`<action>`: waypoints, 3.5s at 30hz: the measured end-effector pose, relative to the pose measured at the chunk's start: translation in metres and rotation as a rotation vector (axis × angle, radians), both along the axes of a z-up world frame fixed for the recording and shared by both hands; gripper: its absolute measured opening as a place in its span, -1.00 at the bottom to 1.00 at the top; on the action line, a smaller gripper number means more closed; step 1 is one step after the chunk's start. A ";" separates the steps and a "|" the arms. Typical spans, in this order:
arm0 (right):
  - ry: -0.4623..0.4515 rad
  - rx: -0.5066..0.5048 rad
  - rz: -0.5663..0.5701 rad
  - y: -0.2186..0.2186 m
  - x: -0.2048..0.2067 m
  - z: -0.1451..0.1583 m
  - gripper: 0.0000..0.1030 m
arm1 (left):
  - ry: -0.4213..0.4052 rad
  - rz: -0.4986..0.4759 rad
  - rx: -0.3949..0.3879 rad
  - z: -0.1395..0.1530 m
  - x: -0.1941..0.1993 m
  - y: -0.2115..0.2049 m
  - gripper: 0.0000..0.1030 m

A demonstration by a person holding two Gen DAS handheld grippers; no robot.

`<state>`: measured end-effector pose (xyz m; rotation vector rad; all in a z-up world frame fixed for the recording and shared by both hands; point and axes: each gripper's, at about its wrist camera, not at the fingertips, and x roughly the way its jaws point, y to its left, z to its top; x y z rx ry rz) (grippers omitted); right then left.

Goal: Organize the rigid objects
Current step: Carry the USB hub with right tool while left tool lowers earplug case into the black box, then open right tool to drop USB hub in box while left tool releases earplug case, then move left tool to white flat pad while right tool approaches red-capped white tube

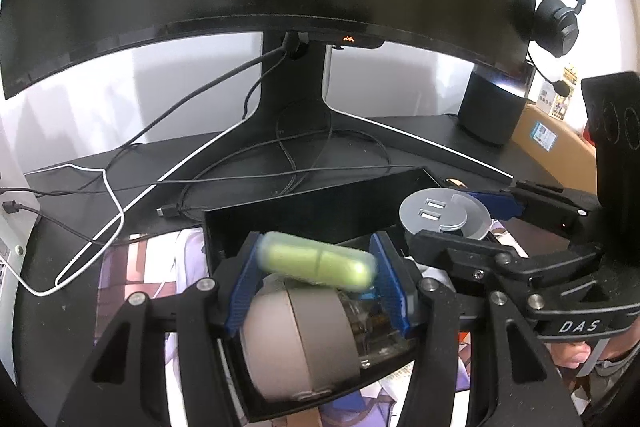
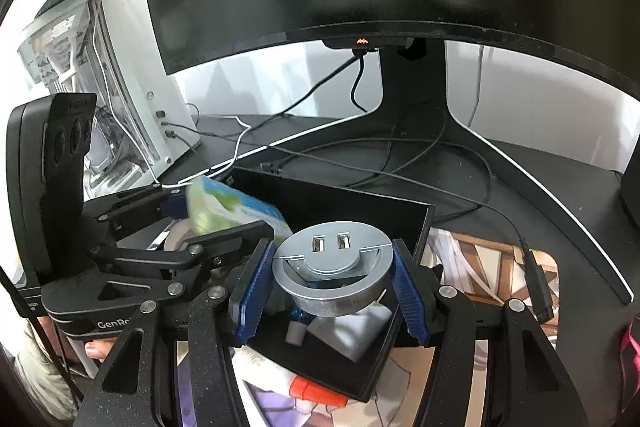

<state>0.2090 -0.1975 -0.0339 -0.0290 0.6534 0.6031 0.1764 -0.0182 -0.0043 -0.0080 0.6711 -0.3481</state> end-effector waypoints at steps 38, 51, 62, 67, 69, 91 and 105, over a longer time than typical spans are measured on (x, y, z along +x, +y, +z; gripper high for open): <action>-0.129 0.095 -0.044 -0.009 -0.014 -0.011 0.14 | -0.133 0.077 0.023 -0.001 -0.018 -0.001 0.00; -0.182 0.081 -0.086 -0.012 -0.022 -0.006 0.14 | -0.177 0.084 0.046 0.003 -0.029 -0.006 0.02; -0.190 0.110 -0.083 -0.020 -0.032 -0.002 0.14 | -0.303 0.090 0.067 0.018 -0.059 -0.001 0.34; -0.135 0.116 -0.032 -0.022 -0.049 0.008 0.14 | -0.246 0.014 0.062 0.026 -0.083 0.006 0.34; -0.135 0.083 0.023 -0.019 -0.062 0.015 0.14 | -0.228 0.001 0.107 0.027 -0.097 0.004 0.34; 0.116 -0.274 0.109 -0.020 -0.086 -0.050 -0.04 | 0.122 -0.199 0.231 -0.046 -0.122 -0.024 0.39; 0.210 -0.211 0.305 0.007 -0.110 -0.059 -0.31 | 0.122 -0.199 0.214 -0.038 -0.129 -0.025 0.54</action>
